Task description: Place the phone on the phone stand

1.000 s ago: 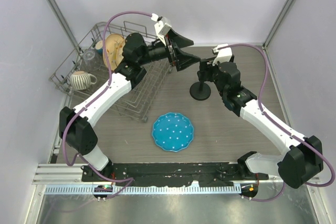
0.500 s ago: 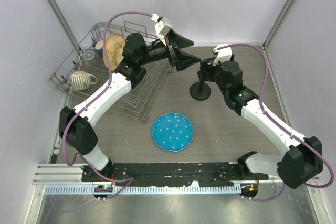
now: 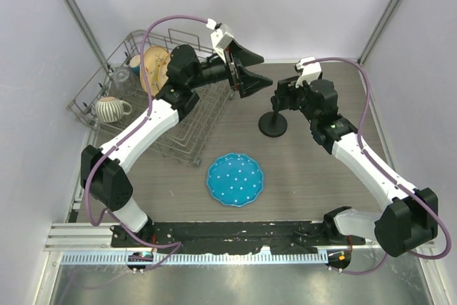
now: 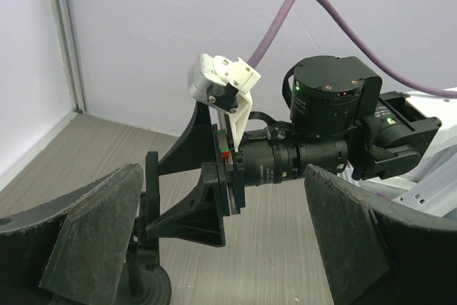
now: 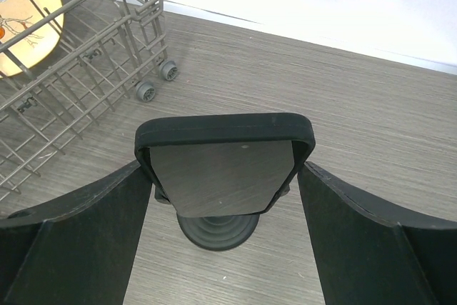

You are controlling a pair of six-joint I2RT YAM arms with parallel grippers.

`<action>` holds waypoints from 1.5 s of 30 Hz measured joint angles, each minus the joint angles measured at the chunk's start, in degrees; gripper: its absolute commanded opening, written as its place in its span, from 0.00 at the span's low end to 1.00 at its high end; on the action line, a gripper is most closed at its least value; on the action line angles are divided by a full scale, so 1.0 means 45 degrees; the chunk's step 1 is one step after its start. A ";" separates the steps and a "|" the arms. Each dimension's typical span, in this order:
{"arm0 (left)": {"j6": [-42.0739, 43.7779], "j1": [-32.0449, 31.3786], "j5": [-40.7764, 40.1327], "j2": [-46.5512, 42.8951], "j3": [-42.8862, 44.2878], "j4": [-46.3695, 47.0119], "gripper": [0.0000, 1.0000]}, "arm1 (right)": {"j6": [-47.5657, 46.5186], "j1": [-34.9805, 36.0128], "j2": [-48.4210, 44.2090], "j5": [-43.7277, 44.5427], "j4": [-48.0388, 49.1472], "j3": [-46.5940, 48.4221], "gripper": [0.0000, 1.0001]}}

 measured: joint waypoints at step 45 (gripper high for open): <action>0.1020 0.0146 -0.2030 -0.0005 0.0602 -0.2278 1.00 | -0.1593 -0.0782 0.0869 -0.3439 0.1161 0.0204 0.01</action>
